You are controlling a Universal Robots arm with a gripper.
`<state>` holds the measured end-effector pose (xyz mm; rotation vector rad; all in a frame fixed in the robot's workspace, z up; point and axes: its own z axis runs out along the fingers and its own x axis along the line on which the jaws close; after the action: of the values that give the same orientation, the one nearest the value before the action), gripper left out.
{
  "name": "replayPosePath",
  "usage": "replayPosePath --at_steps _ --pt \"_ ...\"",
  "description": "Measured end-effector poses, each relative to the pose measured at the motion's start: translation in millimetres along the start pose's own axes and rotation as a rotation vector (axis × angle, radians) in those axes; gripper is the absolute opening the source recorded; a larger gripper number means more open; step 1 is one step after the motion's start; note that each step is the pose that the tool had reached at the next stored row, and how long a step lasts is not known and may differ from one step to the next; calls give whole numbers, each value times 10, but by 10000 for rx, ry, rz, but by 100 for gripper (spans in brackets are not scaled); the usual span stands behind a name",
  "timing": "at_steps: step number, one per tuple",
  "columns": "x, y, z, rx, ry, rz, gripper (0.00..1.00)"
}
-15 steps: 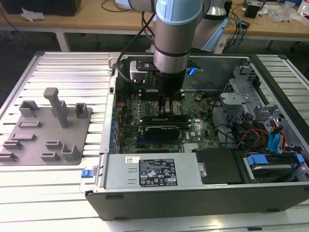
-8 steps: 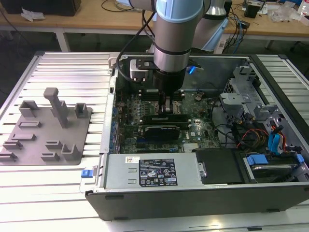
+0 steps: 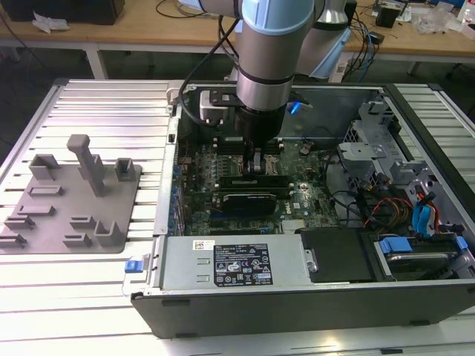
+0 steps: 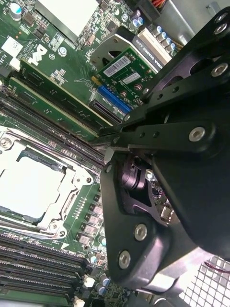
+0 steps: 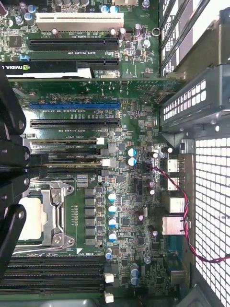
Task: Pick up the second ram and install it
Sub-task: 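Insert the second ram into the second slot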
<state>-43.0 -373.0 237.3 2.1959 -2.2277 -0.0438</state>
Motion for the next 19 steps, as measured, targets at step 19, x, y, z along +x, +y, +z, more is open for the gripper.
replayPosePath --at_steps 19 --pt "1 -25 94 -3 1 -1 9"
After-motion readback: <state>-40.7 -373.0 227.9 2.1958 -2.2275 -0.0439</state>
